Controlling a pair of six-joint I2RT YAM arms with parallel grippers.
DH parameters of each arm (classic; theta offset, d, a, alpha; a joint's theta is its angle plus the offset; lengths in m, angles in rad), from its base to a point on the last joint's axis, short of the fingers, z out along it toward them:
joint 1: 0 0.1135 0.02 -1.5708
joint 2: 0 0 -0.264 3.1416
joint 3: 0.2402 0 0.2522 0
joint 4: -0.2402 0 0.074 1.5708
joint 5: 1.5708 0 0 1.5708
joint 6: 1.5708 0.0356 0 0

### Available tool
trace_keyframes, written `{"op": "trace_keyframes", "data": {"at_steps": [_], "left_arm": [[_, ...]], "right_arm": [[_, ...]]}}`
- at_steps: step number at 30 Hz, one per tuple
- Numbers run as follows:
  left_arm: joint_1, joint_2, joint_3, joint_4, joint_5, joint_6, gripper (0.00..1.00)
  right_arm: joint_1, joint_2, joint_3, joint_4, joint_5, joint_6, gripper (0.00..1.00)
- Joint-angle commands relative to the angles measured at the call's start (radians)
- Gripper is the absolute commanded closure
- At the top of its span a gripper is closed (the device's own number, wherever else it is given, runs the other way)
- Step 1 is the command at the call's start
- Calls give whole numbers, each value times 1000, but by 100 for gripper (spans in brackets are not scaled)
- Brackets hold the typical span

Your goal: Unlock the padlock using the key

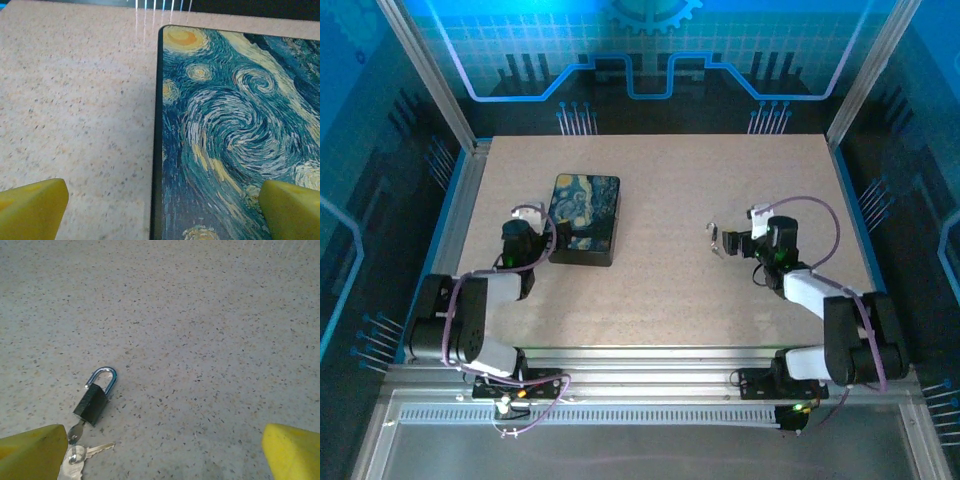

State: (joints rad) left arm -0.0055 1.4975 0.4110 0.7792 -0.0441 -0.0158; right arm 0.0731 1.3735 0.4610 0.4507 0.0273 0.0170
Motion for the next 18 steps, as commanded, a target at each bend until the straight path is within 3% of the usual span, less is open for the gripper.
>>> {"op": "trace_keyframes", "data": {"at_steps": [1, 2, 6, 18], "left_arm": [[5, 40, -35, 129, 29, 36, 1], [3, 51, -35, 148, 41, 45, 1], [-1, 47, -24, 123, -4, 33, 1], [2, 49, -23, 120, 2, 30, 1]], "right_arm": [[-27, 107, -32, 289, 37, -8, 0], [-17, 143, -39, 347, 51, -20, 0], [-17, 131, -35, 313, 44, -17, 0], [-23, 130, -35, 314, 33, -15, 0]]}}
